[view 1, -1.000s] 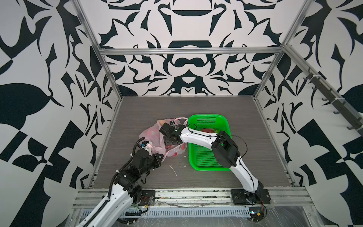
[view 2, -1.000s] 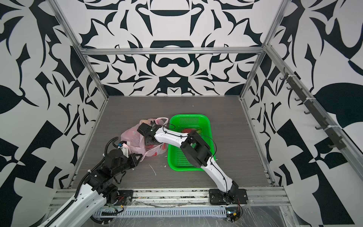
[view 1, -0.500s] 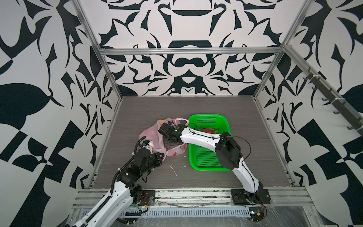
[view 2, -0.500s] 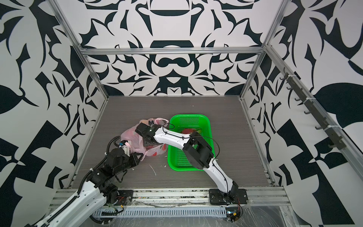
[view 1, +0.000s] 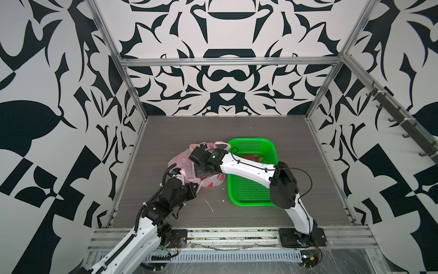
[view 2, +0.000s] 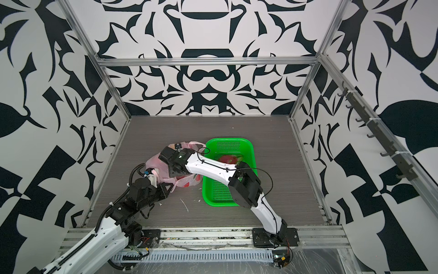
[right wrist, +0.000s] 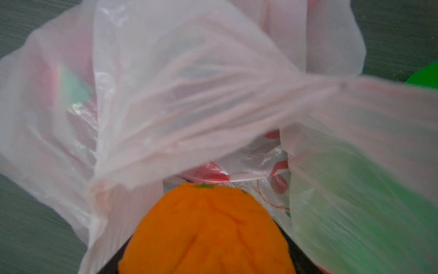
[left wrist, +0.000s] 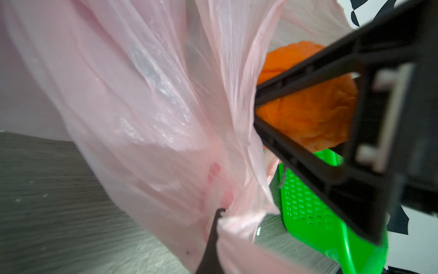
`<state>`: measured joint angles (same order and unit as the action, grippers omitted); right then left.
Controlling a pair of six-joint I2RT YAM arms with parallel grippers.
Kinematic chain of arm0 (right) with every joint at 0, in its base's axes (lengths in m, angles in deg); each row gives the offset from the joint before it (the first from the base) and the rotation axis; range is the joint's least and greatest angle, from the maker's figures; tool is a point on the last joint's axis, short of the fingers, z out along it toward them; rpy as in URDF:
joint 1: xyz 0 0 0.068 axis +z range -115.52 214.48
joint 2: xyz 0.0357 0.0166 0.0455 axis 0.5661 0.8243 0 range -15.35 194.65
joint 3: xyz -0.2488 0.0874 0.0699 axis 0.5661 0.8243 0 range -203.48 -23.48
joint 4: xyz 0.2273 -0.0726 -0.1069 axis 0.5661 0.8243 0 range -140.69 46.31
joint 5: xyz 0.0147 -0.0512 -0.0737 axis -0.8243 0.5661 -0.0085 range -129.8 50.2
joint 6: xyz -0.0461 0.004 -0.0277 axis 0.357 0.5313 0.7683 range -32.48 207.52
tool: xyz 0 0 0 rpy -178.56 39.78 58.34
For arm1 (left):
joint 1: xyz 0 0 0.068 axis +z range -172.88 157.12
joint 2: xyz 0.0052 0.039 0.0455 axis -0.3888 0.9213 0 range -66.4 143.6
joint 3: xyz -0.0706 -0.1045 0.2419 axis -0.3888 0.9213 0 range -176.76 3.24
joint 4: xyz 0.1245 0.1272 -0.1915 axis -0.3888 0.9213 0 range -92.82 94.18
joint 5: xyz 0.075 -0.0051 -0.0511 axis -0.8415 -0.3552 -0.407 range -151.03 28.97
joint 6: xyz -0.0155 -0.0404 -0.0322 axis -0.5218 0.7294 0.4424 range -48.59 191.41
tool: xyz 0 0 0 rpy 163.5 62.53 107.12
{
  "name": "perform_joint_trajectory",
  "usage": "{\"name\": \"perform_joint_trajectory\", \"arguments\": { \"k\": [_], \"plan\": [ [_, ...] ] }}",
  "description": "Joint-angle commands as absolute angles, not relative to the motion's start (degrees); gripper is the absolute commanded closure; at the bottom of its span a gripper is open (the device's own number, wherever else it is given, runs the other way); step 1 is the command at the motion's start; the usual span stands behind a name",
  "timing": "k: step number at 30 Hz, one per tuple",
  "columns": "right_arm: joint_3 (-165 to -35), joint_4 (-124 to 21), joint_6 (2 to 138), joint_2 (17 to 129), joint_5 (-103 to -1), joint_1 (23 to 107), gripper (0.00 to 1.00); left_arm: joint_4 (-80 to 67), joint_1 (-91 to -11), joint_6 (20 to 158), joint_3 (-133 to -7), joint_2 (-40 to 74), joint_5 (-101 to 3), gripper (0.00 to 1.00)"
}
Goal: Untie the knot of the plastic bag and take out the fruit
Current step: Pick up the fruit from the plastic bag.
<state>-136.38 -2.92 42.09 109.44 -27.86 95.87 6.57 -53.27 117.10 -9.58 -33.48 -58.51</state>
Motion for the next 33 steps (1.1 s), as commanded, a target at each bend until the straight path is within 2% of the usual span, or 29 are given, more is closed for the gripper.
{"name": "perform_joint_trajectory", "arguments": {
  "k": [1, 8, 23, 28, 33],
  "plan": [
    [-141.4, 1.8, 44.3, 104.3, -25.0, 96.5, 0.39, 4.1, -53.5, 117.6, -9.8, -32.7, -59.2, 1.00],
    [-149.5, 7.3, 48.4, 103.7, -21.6, 96.6, 0.41, 2.2, -53.5, 117.5, -10.1, -30.8, -58.5, 1.00],
    [-166.8, 9.2, 61.9, 105.5, -20.4, 93.6, 0.42, 2.9, -53.5, 115.7, -11.2, -31.2, -58.5, 1.00],
    [-167.0, 8.3, 64.2, 103.9, -19.4, 89.2, 0.42, 3.0, -53.5, 115.5, -11.4, -31.5, -58.7, 1.00],
    [-159.4, 5.1, 64.7, 100.3, -18.2, 83.8, 0.42, 3.1, -53.5, 115.0, -11.8, -31.7, -58.8, 1.00]
  ]
}}
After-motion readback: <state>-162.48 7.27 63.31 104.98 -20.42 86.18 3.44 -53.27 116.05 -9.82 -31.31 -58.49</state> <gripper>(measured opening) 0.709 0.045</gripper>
